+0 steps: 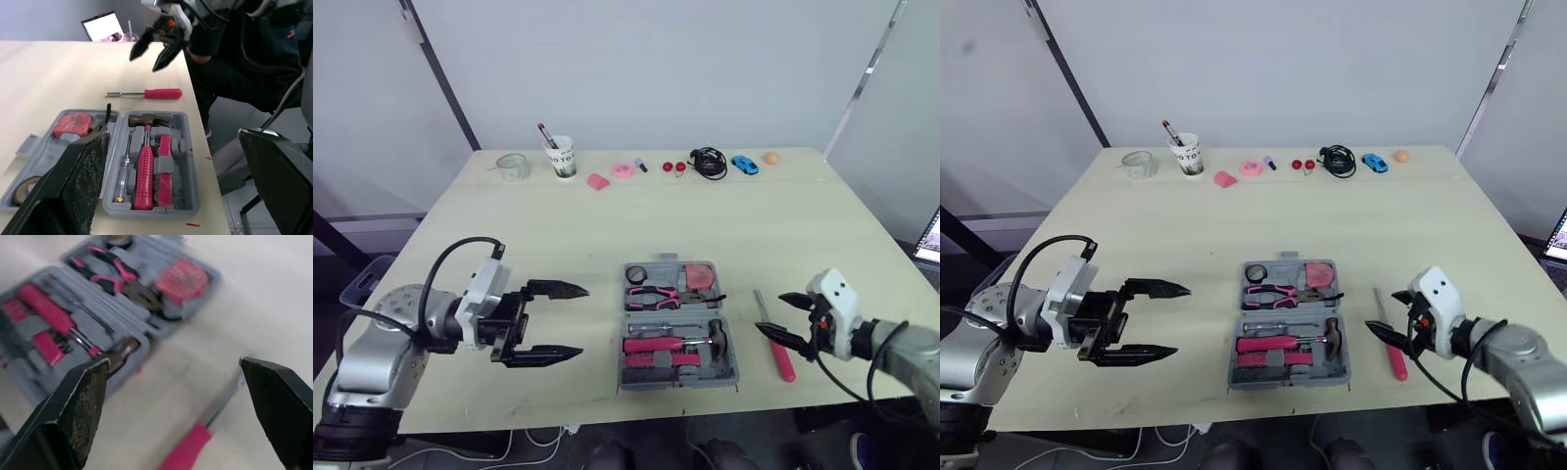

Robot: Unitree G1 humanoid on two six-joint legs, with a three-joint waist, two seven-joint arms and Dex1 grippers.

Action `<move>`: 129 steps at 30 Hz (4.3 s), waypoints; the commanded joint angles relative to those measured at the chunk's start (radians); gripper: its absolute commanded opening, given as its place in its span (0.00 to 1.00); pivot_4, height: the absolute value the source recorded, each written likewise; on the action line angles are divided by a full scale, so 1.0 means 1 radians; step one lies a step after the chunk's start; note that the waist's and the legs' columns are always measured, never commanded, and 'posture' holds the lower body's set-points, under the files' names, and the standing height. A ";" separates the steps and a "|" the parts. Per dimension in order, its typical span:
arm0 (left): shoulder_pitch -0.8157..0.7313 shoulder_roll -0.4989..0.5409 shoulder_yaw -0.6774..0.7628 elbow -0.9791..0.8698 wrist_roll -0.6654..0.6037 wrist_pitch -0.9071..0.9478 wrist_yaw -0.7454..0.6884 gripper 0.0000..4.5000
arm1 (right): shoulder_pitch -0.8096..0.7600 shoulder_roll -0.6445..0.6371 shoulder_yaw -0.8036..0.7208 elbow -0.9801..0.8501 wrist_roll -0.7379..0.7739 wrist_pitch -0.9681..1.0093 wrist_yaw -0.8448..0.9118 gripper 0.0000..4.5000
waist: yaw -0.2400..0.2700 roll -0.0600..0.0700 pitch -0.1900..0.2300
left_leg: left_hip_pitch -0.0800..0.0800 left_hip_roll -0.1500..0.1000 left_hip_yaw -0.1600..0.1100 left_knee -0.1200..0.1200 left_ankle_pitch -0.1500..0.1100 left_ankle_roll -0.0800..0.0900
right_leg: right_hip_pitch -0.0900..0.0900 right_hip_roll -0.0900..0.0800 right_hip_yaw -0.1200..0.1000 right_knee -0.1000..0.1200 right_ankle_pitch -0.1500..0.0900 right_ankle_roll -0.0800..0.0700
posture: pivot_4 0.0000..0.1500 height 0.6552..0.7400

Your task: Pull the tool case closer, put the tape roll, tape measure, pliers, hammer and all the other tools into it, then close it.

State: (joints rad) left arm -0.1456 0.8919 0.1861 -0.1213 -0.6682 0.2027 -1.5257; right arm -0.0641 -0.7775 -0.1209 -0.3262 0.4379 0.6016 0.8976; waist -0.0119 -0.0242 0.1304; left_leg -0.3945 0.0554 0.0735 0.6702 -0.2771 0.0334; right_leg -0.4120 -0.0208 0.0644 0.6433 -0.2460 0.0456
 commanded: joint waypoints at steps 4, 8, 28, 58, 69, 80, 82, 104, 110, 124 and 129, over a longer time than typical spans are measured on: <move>-0.013 0.011 0.015 -0.042 -0.034 0.037 -0.012 1.00 | -0.185 -0.123 0.165 0.287 -0.100 -0.447 0.472 0.99 | -0.003 0.000 0.001 | 0.000 0.000 0.001 0.000 0.000 0.000 | 0.000 0.000 0.000 0.000 0.000 0.000 | 1.00 1.00; -0.008 0.003 0.011 -0.052 -0.028 0.041 -0.005 1.00 | -0.356 -0.122 0.285 0.500 -0.205 -0.677 0.658 0.99 | -0.002 0.001 0.002 | 0.000 0.000 0.001 0.000 0.000 0.000 | 0.000 0.001 0.000 0.000 0.000 0.000 | 1.00 1.00; 0.099 0.004 0.067 -0.150 -0.041 0.047 0.036 1.00 | -0.982 0.064 0.943 1.387 -0.653 -1.741 0.663 0.99 | -0.004 0.005 0.008 | 0.004 0.001 0.012 0.000 0.000 -0.001 | 0.000 -0.002 0.002 0.002 0.000 -0.001 | 1.00 1.00; 0.128 -0.006 0.056 -0.172 -0.038 0.059 0.052 1.00 | -0.913 0.067 0.722 1.379 -0.592 -1.517 0.698 0.08 | -0.004 0.006 0.009 | 0.009 0.001 0.015 0.000 0.002 -0.003 | 0.003 -0.003 0.004 0.005 0.000 -0.001 | 1.00 1.00; 0.121 -0.018 0.054 -0.163 -0.053 0.073 0.062 1.00 | -0.469 -0.148 0.388 0.549 -0.386 -0.503 0.408 0.08 | -0.003 0.006 0.009 | 0.010 0.001 0.013 0.000 0.000 0.000 | 0.002 -0.004 0.005 0.008 0.000 -0.001 | 1.00 1.00; 0.088 -0.018 0.022 -0.128 -0.031 0.049 0.012 1.00 | -0.324 0.002 0.206 0.152 -0.305 0.533 0.001 0.08 | 0.001 0.005 0.009 | 0.008 0.000 0.013 0.000 0.000 0.000 | 0.001 -0.003 0.006 0.007 0.000 -0.001 | 1.00 1.00; 0.078 -0.021 0.014 -0.117 -0.026 0.043 0.006 1.00 | -0.337 0.058 0.170 0.123 -0.296 0.733 -0.077 0.08 | -0.001 0.004 0.008 | 0.008 0.000 0.013 0.000 0.000 0.000 | 0.000 -0.003 0.006 0.007 0.000 -0.001 | 1.00 1.00; 0.036 -0.032 -0.019 -0.119 -0.036 0.043 0.012 1.00 | -0.478 0.482 -0.100 0.304 -0.311 0.928 -0.557 0.37 | -0.010 0.001 0.006 | 0.003 0.000 0.011 -0.001 0.000 0.000 | -0.001 -0.001 0.004 0.003 0.000 -0.001 | 1.00 1.00; 0.049 -0.031 -0.011 -0.126 -0.040 0.043 0.013 1.00 | -0.410 0.388 -0.030 0.194 -0.257 0.819 -0.501 0.91 | -0.006 0.001 0.007 | 0.002 0.000 0.010 -0.001 0.000 0.000 | -0.001 -0.001 0.004 0.002 0.000 -0.001 | 1.00 1.00; 0.041 -0.025 -0.001 -0.118 -0.058 0.053 0.011 1.00 | -0.073 0.342 -0.013 0.061 -0.215 0.169 -0.392 0.91 | -0.006 0.001 0.007 | 0.000 0.001 0.007 -0.001 0.000 0.000 | -0.001 0.000 0.001 0.001 0.000 0.000 | 1.00 1.00; 0.036 -0.027 -0.001 -0.121 -0.061 0.060 0.019 1.00 | -0.015 0.417 0.031 0.126 -0.258 -0.010 -0.438 0.91 | -0.006 0.001 0.007 | 0.001 0.001 0.007 -0.001 0.000 0.000 | -0.001 0.000 0.001 0.001 0.000 0.000 | 1.00 1.00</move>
State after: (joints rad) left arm -0.0987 0.8594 0.1596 -0.2223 -0.7103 0.2608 -1.5073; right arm -0.0809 -0.3737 -0.1018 -0.2106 0.2001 0.6788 0.4844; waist -0.0182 -0.0231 0.1370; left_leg -0.3938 0.0563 0.0801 0.6693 -0.2771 0.0331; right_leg -0.4130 -0.0203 0.0657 0.6442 -0.2460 0.0453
